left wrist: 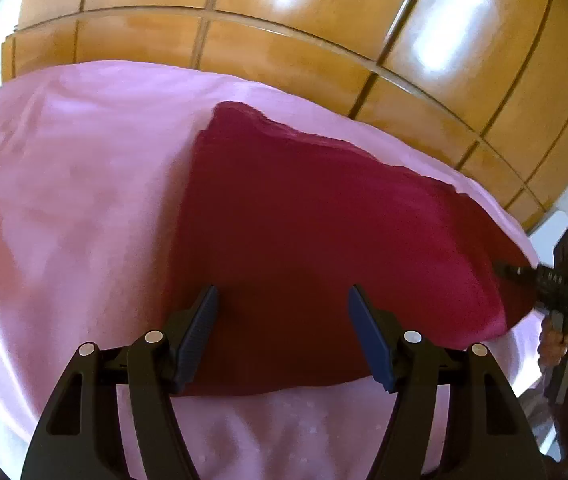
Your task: Fold small clothes
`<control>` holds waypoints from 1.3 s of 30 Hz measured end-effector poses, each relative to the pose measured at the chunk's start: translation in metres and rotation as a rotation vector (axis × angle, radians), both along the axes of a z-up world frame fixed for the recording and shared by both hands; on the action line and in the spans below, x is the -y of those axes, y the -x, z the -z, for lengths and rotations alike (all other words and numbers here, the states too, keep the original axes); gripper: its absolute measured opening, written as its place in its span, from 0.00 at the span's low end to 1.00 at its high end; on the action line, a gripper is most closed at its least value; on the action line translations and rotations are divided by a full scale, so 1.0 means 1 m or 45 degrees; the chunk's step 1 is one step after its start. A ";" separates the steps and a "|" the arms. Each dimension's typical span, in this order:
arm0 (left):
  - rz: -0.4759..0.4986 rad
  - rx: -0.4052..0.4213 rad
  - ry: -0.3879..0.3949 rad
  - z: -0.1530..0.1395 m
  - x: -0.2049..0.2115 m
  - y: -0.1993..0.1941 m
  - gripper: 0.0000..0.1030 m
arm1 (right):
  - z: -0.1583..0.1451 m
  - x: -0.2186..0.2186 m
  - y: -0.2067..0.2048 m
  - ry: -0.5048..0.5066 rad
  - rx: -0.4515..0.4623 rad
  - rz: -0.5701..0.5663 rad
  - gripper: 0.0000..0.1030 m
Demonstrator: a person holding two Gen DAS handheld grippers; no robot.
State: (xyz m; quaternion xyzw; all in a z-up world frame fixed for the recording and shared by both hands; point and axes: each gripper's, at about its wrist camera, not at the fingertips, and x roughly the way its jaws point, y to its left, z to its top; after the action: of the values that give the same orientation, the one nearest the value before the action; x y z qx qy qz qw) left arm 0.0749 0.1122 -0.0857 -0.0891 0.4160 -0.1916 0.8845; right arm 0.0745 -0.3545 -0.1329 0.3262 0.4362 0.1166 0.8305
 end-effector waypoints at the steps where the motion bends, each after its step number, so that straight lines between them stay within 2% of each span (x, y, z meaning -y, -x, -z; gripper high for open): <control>1: 0.014 -0.006 0.016 0.000 0.000 0.000 0.64 | -0.012 -0.005 -0.002 0.000 0.032 -0.015 0.28; 8: 0.079 -0.086 0.162 0.005 -0.011 -0.009 0.64 | -0.084 -0.072 -0.029 0.015 0.189 -0.157 0.26; 13: 0.067 -0.139 0.313 0.008 -0.029 -0.013 0.62 | -0.103 -0.149 -0.056 0.035 0.219 -0.297 0.26; 16: 0.027 -0.159 0.397 0.006 -0.045 -0.015 0.62 | -0.095 -0.199 -0.068 0.073 0.197 -0.412 0.26; 19: -0.044 -0.163 0.517 0.000 -0.071 -0.016 0.62 | -0.078 -0.248 -0.073 0.122 0.161 -0.528 0.26; 22: -0.102 -0.152 0.592 -0.007 -0.090 -0.017 0.62 | -0.056 -0.287 -0.071 0.198 0.118 -0.644 0.26; 24: -0.121 -0.156 0.665 -0.011 -0.099 -0.019 0.62 | -0.044 -0.307 -0.064 0.288 0.110 -0.742 0.35; 25: -0.124 -0.166 0.702 -0.012 -0.103 -0.021 0.62 | -0.043 -0.310 -0.061 0.289 0.124 -0.770 0.49; 26: -0.127 -0.174 0.728 -0.013 -0.105 -0.022 0.62 | -0.045 -0.308 -0.057 0.250 0.148 -0.782 0.68; 27: -0.125 -0.181 0.751 -0.014 -0.105 -0.024 0.62 | -0.048 -0.305 -0.053 0.175 0.177 -0.799 0.73; 29: -0.103 -0.194 0.775 -0.017 -0.105 -0.025 0.62 | -0.062 -0.291 -0.040 0.063 0.245 -0.833 0.73; 31: -0.064 -0.200 0.792 -0.023 -0.100 -0.026 0.68 | -0.070 -0.279 -0.027 0.025 0.281 -0.842 0.73; 33: -0.034 -0.203 0.788 -0.030 -0.097 -0.030 0.68 | -0.074 -0.259 -0.012 0.010 0.305 -0.830 0.73; 36: 0.009 -0.212 0.784 -0.037 -0.092 -0.037 0.72 | -0.072 -0.231 0.010 0.082 0.315 -0.784 0.71; 39: 0.073 -0.284 0.746 -0.035 -0.071 -0.050 0.73 | -0.064 -0.221 0.025 0.166 0.295 -0.733 0.68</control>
State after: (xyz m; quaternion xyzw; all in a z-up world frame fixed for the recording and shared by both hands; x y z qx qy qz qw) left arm 0.1253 0.1828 -0.0511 -0.3489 0.4400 -0.3173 0.7642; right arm 0.0496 -0.1338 -0.0690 0.1200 0.4197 0.3552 0.8266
